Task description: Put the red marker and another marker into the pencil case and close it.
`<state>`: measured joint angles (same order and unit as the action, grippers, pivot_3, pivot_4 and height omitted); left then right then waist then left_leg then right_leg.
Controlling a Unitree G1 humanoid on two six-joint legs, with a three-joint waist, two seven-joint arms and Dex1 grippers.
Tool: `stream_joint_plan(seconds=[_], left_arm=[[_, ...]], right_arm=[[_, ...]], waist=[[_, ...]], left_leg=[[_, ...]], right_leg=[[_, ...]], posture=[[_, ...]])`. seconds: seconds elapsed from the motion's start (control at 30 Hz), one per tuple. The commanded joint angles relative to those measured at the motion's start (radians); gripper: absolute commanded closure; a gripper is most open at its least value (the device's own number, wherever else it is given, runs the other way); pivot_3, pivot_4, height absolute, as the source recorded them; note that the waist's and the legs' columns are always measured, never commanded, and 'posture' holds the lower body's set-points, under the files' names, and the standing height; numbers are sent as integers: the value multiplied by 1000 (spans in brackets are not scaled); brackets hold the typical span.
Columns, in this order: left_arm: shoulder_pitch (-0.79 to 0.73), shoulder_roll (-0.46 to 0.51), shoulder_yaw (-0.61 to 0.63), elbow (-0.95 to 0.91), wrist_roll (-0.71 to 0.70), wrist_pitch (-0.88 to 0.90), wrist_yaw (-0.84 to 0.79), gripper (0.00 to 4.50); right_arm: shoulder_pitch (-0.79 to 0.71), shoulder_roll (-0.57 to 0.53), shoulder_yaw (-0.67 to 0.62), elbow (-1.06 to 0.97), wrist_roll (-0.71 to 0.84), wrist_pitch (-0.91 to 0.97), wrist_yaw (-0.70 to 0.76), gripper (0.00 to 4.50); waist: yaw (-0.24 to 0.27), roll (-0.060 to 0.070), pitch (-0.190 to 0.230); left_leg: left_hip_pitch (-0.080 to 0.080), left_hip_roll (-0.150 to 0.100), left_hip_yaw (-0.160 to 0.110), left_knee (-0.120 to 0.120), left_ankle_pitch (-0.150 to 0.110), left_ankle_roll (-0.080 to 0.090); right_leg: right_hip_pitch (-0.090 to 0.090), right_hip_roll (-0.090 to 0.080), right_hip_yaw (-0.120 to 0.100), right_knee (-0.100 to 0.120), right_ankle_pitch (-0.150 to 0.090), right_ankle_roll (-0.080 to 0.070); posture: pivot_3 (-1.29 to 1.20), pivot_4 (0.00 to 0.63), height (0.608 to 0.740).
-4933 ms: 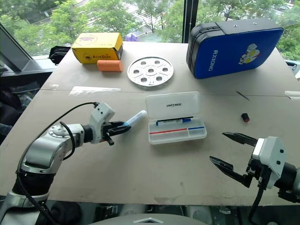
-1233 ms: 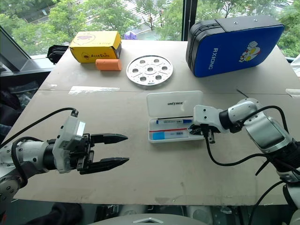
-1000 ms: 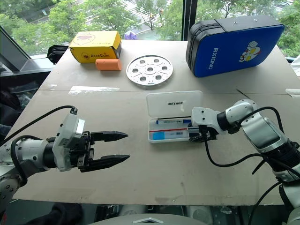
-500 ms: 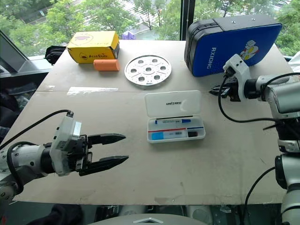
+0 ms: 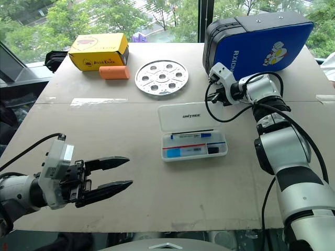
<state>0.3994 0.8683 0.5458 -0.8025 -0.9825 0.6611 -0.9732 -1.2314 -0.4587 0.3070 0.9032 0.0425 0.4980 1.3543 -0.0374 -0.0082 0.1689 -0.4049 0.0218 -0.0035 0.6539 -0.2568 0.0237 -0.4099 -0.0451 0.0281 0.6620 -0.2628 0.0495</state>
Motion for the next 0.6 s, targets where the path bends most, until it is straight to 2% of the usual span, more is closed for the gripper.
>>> stream_joint_plan(seconds=[0.03, 0.13, 0.23, 0.33, 0.43, 0.5, 0.6], left_arm=[[19, -10, 13, -20, 10, -32, -6, 1255], [51, -23, 12, -6, 40, -58, -31, 1255], [76, -34, 0, 7, 67, -85, -55, 1255], [76, -36, -16, 25, 87, -103, -74, 1255], [60, -32, -45, 41, 104, -116, -85, 1255], [56, -30, -73, 46, 140, -136, -94, 1255], [44, -45, -105, 61, 182, -152, -66, 1255]], right_arm=[[60, -82, 6, -265, 60, 94, 171, 4476], [177, -170, 9, -555, 115, 230, 218, 4476], [291, -202, 44, -748, 120, 298, 171, 4476], [414, -200, 108, -858, 76, 291, 87, 4476], [587, -220, 232, -885, -75, 149, -54, 4476], [690, -247, 189, -946, -58, 83, -84, 4476], [821, -172, -99, -1105, 186, 65, -131, 4476]], waist=[[0, 0, 0], [3, 0, 0], [0, 0, 0], [-1, 0, 0], [0, 0, -3], [1, -8, -15], [12, -19, -24]], left_leg=[[0, 0, 0, 0, 0, 0], [-1, 0, -2, 0, 0, 0], [-1, 0, -3, 0, 0, 0], [1, 0, -3, 0, 0, 0], [2, 0, -3, 0, 0, 0], [9, 0, -2, -1, 0, 0], [21, 1, -5, -5, 0, 0]], right_leg=[[0, -1, -1, 0, 0, 0], [0, -3, -2, 0, 0, 0], [0, -4, -3, 0, 0, 0], [0, -2, -3, 1, 0, 0], [1, 1, -2, 2, 0, 0], [7, 2, -2, 0, -1, 0], [21, 2, -4, -5, -2, -3]], posture=[[0, 150, 740], [0, 150, 740], [0, 150, 740], [0, 150, 740], [0, 150, 740], [0, 150, 740], [0, 150, 740]])
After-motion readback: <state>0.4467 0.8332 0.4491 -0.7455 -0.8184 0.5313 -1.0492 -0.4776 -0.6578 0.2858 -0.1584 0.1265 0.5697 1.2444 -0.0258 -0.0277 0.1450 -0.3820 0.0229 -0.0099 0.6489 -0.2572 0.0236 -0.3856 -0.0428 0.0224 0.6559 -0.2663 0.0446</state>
